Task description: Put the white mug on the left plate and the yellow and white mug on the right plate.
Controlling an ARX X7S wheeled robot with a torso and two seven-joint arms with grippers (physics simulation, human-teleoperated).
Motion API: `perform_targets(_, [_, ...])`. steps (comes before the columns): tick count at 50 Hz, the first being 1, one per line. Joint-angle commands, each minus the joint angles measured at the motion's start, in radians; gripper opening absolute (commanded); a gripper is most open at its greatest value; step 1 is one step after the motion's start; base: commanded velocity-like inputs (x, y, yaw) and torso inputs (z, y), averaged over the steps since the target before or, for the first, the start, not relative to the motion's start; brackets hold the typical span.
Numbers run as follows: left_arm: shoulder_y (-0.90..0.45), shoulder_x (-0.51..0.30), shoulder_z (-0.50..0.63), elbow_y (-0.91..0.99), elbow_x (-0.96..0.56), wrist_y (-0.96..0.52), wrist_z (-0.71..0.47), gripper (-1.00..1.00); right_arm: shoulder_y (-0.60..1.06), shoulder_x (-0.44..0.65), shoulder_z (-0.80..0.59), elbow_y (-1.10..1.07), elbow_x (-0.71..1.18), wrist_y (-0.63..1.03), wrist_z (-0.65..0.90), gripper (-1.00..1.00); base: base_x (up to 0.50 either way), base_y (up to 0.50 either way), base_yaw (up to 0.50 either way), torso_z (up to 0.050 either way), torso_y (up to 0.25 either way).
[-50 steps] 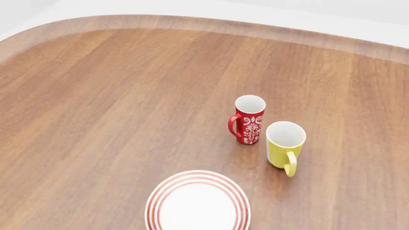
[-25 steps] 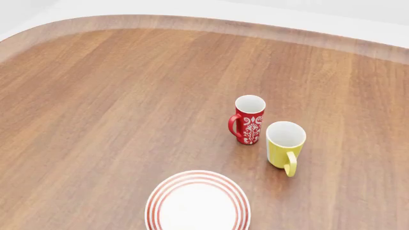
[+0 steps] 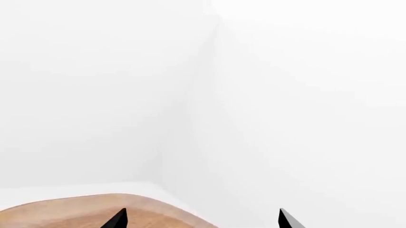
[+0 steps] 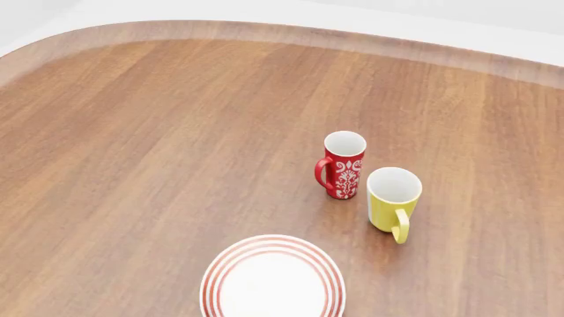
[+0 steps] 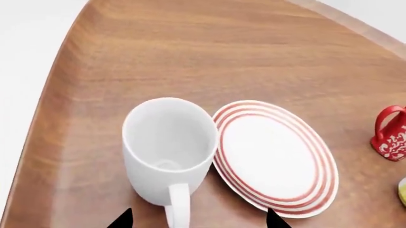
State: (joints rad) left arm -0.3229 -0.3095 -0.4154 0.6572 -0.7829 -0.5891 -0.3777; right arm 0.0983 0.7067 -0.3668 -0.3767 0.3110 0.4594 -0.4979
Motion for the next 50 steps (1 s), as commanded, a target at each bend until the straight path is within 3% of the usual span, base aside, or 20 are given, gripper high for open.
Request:
perform_targets(1, [0.002,-0.004,-0.002,0.001,-0.006,0.003,-0.005,1.00,0.056,-0.020,-0.039,0.065,-0.013,0.006,-0.034,1.00,0.00,0.00,0.00,0.000,0.000])
perform_targets(50, [0.009,-0.022,-0.011,0.017,-0.041,0.007,-0.030,1.00,0.185,-0.153,-0.209,0.388,-0.104,-0.058,-0.120,1.00,0.00,0.00,0.00,0.000,0.000])
